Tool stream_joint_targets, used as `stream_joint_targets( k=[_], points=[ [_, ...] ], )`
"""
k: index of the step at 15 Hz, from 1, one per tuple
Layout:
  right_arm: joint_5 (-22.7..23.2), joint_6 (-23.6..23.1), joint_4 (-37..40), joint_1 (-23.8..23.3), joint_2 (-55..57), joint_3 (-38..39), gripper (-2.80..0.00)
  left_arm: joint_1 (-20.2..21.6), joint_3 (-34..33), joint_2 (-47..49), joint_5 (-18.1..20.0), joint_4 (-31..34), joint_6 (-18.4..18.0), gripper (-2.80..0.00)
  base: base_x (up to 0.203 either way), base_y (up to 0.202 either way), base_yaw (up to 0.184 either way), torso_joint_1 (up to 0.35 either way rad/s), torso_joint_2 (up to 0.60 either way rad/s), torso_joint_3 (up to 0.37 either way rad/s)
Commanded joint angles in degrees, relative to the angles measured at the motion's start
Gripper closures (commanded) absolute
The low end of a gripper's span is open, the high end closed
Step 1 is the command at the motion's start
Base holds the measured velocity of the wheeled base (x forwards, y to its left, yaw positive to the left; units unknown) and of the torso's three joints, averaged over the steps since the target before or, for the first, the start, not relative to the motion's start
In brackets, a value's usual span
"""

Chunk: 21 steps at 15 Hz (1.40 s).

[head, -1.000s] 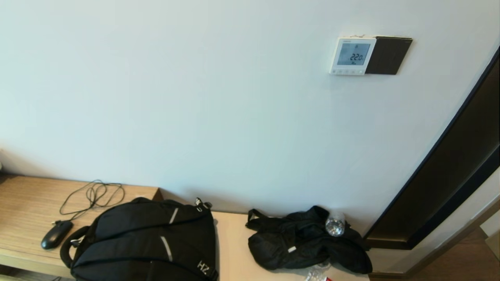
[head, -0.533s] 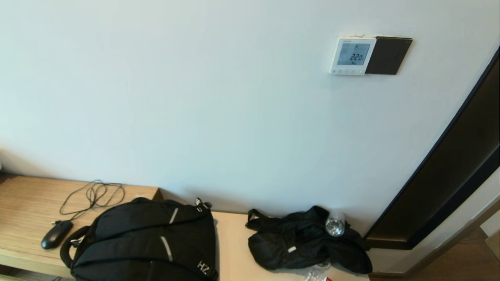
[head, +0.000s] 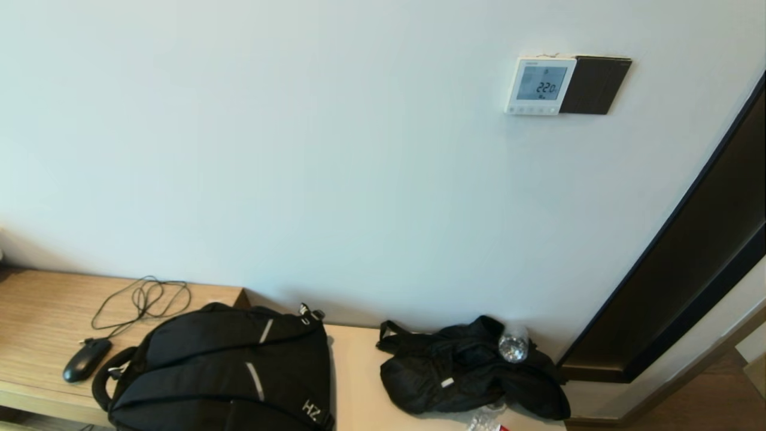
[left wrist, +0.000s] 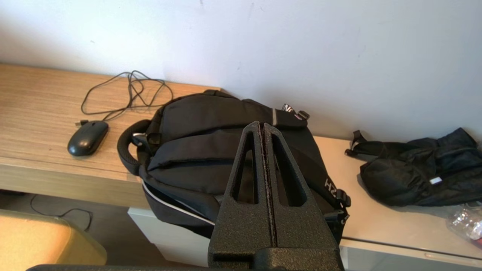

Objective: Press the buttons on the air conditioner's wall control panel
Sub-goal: Turn off the central air conditioner

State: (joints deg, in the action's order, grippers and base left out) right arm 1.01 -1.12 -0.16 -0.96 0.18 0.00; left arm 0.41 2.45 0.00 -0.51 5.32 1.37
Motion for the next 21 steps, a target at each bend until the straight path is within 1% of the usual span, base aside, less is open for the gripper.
stream_joint_targets(
  k=[1,14,17,19,21],
  points=[
    [0.04,-0.02,-0.02,0.00,0.08,0.00,0.00,0.02,0.01,0.00,-0.02,0.05,0.04,0.00,0.000,0.000,0.000,0.000,0.00,0.000],
    [0.04,-0.14,-0.11,0.00,0.08,0.06,0.00,0.02,0.01,0.00,-0.02,0.05,0.04,0.00,0.000,0.000,0.000,0.000,0.00,0.000],
    [-1.03,-1.40,-0.30,0.00,0.08,-0.67,0.00,0.02,0.01,0.00,-0.02,0.05,0.04,0.00,0.000,0.000,0.000,0.000,0.00,0.000],
    [-0.61,-2.19,1.72,0.06,0.18,-6.43,0.00,0.02,0.01,0.00,-0.02,0.05,0.04,0.00,0.000,0.000,0.000,0.000,0.00,0.000],
    [-0.03,-3.48,7.20,0.07,3.57,-14.01,0.00,0.02,0.01,0.00,-0.02,0.05,0.04,0.00,0.000,0.000,0.000,0.000,0.00,0.000]
  ],
)
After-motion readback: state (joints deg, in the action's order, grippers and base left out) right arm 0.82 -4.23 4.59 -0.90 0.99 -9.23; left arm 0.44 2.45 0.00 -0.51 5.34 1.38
